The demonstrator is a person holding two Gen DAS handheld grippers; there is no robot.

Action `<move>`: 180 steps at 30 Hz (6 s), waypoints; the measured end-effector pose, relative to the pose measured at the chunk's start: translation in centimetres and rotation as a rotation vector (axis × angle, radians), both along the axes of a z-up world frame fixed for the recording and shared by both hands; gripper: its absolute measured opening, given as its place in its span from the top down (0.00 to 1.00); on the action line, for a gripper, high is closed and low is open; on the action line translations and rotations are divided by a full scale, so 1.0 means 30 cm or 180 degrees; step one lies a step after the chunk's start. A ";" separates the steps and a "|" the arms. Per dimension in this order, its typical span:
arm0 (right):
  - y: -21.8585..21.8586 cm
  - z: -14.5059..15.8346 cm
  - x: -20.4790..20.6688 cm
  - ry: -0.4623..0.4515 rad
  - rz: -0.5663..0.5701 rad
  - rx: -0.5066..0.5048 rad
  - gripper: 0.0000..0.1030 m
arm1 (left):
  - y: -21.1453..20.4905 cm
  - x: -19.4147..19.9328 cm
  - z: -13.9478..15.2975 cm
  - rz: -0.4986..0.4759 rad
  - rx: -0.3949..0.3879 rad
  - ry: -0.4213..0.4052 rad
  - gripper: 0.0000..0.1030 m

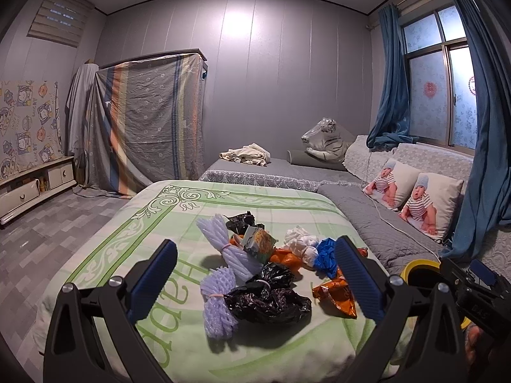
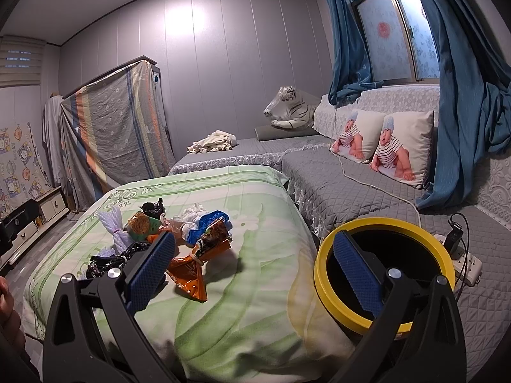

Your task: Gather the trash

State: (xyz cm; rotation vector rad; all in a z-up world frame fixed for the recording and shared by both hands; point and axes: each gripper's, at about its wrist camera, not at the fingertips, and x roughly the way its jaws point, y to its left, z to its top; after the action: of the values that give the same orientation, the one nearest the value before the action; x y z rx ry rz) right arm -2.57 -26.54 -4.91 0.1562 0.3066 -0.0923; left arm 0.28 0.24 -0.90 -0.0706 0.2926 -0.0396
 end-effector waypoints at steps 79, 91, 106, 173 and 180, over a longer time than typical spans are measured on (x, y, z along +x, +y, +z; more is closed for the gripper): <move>0.117 -0.189 0.500 0.1323 0.1384 0.0743 0.08 | 0.234 0.263 -0.385 -0.0311 0.0024 0.1127 0.08; 0.140 -0.230 0.598 0.1595 0.1345 0.0790 0.20 | 0.202 0.312 -0.422 -0.0322 0.0210 0.1351 0.08; 0.161 -0.278 0.672 0.1798 0.1350 0.0819 0.43 | 0.307 0.465 -0.435 -0.0035 -0.0227 0.1646 0.46; -0.400 0.098 0.110 0.0238 0.0626 0.1047 0.75 | -0.296 0.192 0.085 -0.1241 0.0118 0.0217 0.80; -0.520 0.084 0.079 0.0170 0.0294 0.1088 0.75 | -0.434 0.195 0.093 -0.1572 0.0178 0.0196 0.80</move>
State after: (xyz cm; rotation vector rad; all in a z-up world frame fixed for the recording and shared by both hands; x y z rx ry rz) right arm -0.22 -42.14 -2.38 0.4785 0.3811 0.0485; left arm 6.13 -12.79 1.88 0.0575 0.3670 -0.5199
